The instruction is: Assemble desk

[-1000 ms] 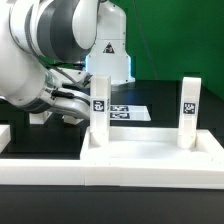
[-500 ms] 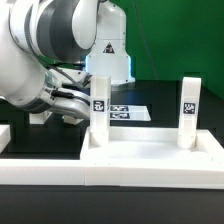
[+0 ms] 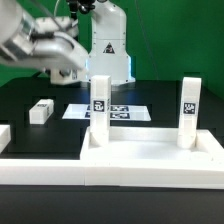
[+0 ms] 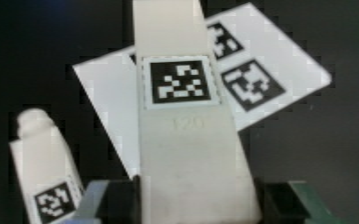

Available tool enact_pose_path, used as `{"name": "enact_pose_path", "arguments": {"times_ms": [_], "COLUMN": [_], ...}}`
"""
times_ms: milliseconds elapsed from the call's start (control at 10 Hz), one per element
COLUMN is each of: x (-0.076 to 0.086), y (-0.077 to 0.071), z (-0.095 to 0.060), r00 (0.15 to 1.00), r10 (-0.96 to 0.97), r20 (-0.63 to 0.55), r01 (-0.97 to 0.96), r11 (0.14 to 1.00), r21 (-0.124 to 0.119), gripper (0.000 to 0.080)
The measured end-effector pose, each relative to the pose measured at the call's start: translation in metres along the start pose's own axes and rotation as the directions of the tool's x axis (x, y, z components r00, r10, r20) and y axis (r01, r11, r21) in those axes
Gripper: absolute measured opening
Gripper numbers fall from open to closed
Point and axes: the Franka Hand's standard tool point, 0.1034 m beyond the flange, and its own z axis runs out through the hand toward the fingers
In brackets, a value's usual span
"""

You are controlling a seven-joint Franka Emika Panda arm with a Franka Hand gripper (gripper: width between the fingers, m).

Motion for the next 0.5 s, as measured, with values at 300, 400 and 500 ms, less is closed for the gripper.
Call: {"name": "enact_pose_path", "arguments": {"times_ms": [300, 400, 500], "x": [-0.001, 0.000, -0.005], "y": [-0.011, -0.015, -0.023], "z": [-0.018, -0.021, -0.024], "r00": [0.988, 0.971, 0.955], "r10": [-0.011, -0.025, -0.019], "r20": [-0.154, -0.236, -0.295], "r01": [0.012, 0.027, 0.023], "r11": [1.000, 1.000, 1.000], "r21": [0.004, 0.004, 0.011], "gripper": [0.0294, 0.0294, 0.0294]}}
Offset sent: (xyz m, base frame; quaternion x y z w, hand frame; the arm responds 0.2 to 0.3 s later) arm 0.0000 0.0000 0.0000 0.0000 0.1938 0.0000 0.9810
